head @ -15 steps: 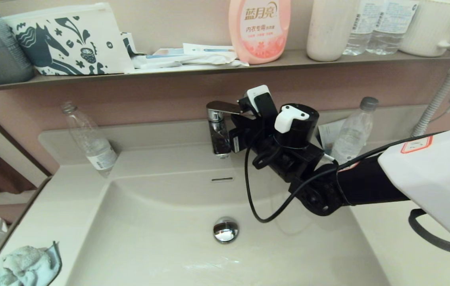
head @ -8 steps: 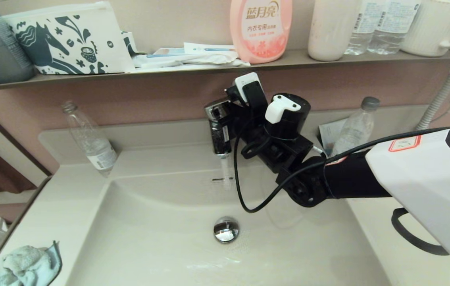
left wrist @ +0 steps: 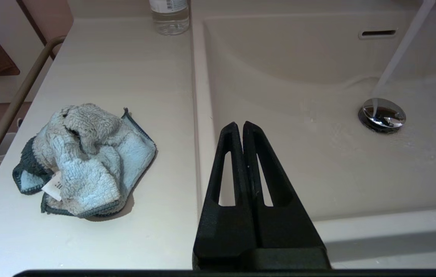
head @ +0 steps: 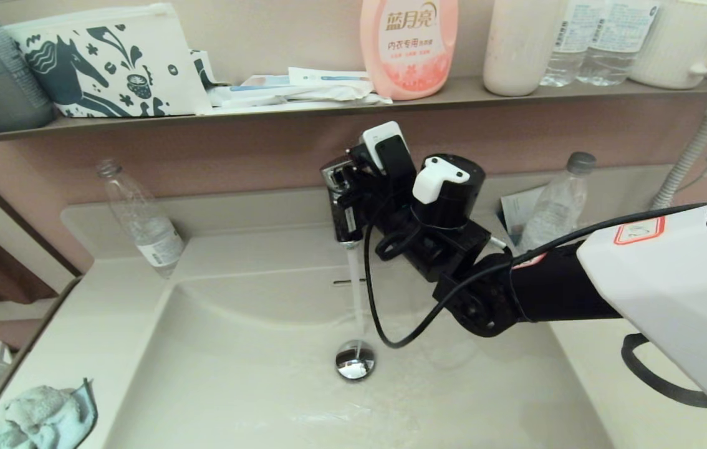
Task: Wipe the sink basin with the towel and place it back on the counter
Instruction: Turn on the faucet, then turn off the faucet
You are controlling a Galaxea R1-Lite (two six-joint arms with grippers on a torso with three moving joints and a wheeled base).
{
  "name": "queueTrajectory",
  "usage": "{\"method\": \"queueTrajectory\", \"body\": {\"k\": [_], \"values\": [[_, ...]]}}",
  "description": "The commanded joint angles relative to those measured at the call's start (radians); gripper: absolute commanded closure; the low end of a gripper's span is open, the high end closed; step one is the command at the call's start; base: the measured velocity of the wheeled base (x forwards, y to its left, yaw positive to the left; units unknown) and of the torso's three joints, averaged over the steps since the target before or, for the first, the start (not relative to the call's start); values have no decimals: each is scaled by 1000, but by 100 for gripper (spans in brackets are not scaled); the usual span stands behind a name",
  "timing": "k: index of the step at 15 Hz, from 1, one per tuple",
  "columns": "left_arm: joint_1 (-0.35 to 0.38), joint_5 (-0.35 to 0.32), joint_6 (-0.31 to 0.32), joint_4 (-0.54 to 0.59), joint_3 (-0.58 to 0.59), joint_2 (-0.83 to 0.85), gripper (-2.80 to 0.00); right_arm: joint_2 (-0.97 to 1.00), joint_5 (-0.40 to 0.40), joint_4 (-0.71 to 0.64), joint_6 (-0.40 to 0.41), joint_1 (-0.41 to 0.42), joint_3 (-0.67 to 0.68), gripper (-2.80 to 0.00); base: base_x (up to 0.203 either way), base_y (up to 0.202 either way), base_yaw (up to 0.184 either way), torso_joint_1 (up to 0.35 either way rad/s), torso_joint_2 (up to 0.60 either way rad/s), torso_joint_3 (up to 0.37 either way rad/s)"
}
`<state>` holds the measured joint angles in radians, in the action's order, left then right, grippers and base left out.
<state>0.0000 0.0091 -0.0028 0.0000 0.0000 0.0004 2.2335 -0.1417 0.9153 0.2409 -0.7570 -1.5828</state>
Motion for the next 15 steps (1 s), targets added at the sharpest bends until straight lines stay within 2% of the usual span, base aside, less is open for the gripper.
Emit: {"method": "queueTrajectory", "body": {"k": [1, 3, 6, 11, 15], "values": [[0, 0, 0, 0, 0, 0, 0, -58, -4, -4, 1, -8, 77, 0, 0, 0, 0, 0, 0, 0], [0, 0, 0, 0, 0, 0, 0, -121, -4, -18, 1, -22, 145, 0, 0, 0, 0, 0, 0, 0], [0, 0, 0, 0, 0, 0, 0, -153, -6, -23, 2, -33, 131, 0, 0, 0, 0, 0, 0, 0], [0, 0, 0, 0, 0, 0, 0, -135, -9, -124, 8, -32, -3, 0, 0, 0, 0, 0, 0, 0], [0, 0, 0, 0, 0, 0, 0, -89, -10, -145, 38, -21, -63, 0, 0, 0, 0, 0, 0, 0]]}}
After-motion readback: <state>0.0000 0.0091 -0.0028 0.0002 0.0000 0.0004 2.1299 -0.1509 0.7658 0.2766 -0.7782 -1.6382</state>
